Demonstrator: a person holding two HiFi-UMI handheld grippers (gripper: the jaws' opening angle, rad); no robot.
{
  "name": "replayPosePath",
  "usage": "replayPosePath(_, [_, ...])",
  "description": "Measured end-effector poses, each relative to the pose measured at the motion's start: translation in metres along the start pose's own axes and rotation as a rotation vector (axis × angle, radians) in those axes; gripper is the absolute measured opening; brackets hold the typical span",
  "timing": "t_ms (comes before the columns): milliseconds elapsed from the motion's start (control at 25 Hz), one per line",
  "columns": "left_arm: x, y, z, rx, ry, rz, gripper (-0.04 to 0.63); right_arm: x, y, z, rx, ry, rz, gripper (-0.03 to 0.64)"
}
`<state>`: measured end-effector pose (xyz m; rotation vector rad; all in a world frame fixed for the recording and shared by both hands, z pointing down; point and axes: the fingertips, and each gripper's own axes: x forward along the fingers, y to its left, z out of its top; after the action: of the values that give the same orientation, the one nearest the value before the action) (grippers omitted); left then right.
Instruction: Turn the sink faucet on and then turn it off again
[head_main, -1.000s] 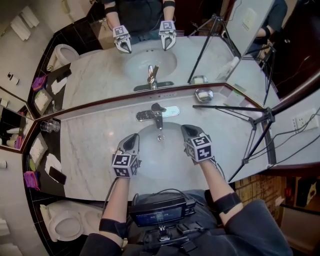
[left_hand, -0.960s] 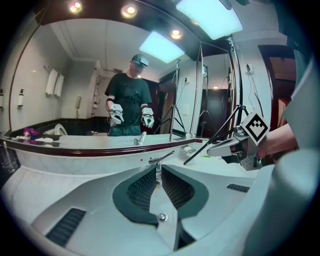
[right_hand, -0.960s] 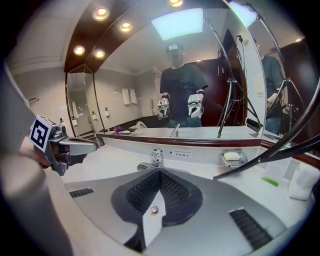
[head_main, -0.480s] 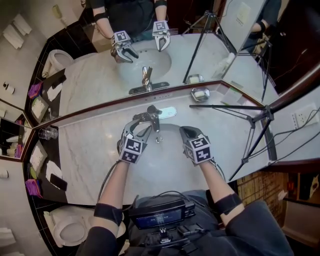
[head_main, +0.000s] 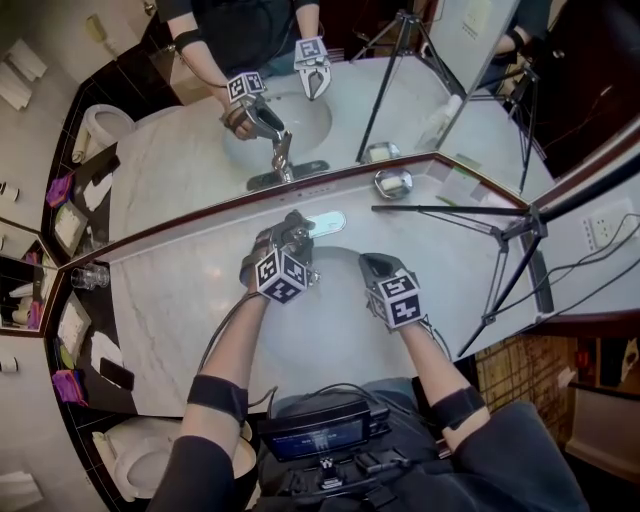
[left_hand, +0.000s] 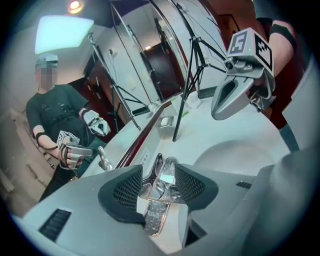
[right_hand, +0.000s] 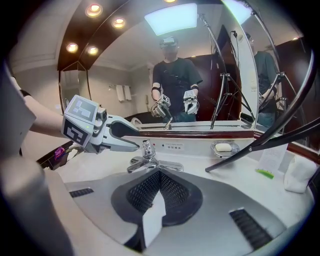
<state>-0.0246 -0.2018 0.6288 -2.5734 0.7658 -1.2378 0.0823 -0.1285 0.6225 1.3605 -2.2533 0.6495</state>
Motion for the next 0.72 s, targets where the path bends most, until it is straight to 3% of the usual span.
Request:
replayPosePath(280, [0.025, -0.014, -0.003, 0.123, 0.062, -0.048, 0.196, 0.000, -0.004, -0.004, 0.012, 0.007, -0.005, 0.021])
replayPosePath(520, [0.031, -0.018, -0.006, 0.190, 0.079, -0.022, 0.195, 0.001, -0.005, -0.009, 0.019, 0.013, -0.004, 0.021])
replayPosePath(600, [0.032, -0.016, -0.005, 0.214, 0.088, -0.005, 0.182, 0.002, -0.004, -0.011, 0.021, 0.015, -0.001, 0.021])
replayPosePath(720, [0.033, -0.011, -0.005, 0.233, 0.093, 0.016, 0.107, 0.004, -0.001, -0.012, 0.023, 0.018, 0.004, 0.021])
